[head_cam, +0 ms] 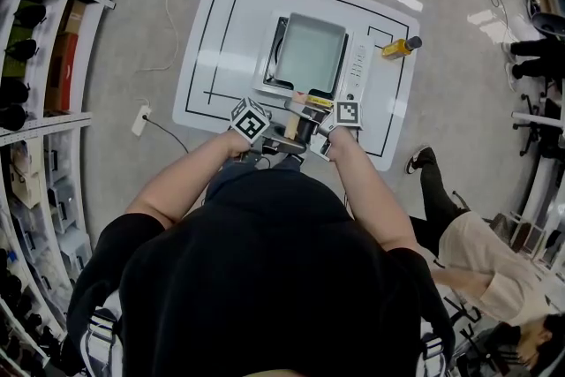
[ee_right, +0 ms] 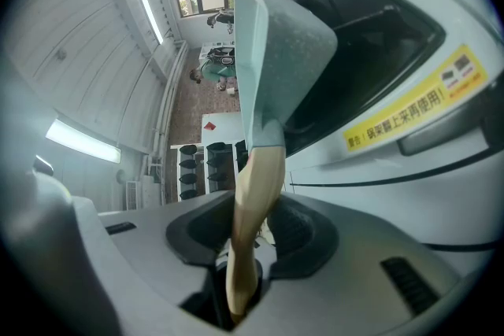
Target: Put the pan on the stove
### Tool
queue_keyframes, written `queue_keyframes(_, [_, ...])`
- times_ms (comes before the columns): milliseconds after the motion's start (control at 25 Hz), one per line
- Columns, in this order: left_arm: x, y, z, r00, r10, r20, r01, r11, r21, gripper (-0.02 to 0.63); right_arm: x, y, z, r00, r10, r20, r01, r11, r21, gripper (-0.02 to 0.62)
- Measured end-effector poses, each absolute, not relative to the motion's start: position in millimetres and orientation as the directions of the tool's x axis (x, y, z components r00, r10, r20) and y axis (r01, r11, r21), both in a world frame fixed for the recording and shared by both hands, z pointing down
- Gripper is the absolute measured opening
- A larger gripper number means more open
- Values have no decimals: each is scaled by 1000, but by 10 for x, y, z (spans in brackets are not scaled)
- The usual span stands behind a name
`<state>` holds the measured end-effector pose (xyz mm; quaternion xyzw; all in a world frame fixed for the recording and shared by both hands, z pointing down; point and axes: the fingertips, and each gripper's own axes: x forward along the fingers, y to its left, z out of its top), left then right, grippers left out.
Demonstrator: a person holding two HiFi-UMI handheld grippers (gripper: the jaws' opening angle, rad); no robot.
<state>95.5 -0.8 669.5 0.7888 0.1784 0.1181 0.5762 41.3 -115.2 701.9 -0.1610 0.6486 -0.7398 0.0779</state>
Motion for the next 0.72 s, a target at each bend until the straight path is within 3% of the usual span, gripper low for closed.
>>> queue_keyframes(720, [957, -9, 6695, 903, 429, -31, 151, -249, 957, 98, 446, -1173, 7068, -939, -307, 158, -132, -104, -986, 127])
